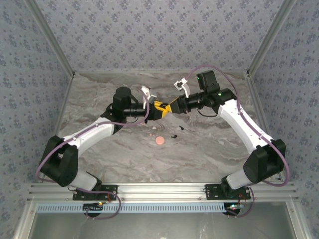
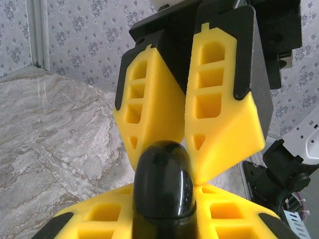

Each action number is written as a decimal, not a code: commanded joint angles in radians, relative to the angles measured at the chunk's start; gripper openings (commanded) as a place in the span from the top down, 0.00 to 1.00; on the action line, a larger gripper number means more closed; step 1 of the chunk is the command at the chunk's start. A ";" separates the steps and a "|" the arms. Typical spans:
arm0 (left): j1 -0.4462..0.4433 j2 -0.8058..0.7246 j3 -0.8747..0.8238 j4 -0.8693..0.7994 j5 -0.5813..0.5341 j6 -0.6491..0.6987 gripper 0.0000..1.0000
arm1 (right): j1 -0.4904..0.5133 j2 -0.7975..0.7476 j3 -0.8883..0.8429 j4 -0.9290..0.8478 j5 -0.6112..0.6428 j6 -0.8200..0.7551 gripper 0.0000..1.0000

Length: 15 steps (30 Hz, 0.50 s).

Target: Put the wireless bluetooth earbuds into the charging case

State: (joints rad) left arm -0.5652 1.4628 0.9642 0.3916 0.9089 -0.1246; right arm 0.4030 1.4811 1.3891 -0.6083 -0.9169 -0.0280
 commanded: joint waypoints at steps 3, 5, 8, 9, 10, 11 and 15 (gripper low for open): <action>-0.012 0.012 0.044 -0.015 -0.011 0.008 0.72 | 0.012 -0.016 0.039 -0.044 0.042 -0.010 0.77; -0.011 0.013 0.046 -0.018 -0.019 0.010 0.69 | 0.011 -0.018 0.039 -0.051 0.053 -0.012 0.77; -0.012 0.014 0.047 -0.029 -0.030 0.015 0.66 | 0.011 -0.022 0.040 -0.057 0.062 -0.013 0.78; -0.011 0.013 0.047 -0.033 -0.032 0.016 0.65 | 0.011 -0.023 0.041 -0.060 0.063 -0.015 0.78; -0.011 0.013 0.048 -0.035 -0.035 0.017 0.65 | 0.010 -0.025 0.042 -0.063 0.064 -0.018 0.78; -0.011 0.013 0.048 -0.037 -0.037 0.018 0.64 | 0.010 -0.024 0.042 -0.064 0.066 -0.019 0.78; -0.011 0.011 0.047 -0.044 -0.046 0.017 0.61 | 0.006 -0.026 0.042 -0.066 0.071 -0.018 0.78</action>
State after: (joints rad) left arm -0.5701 1.4700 0.9726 0.3561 0.8707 -0.1204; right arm 0.4084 1.4811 1.3979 -0.6464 -0.8543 -0.0349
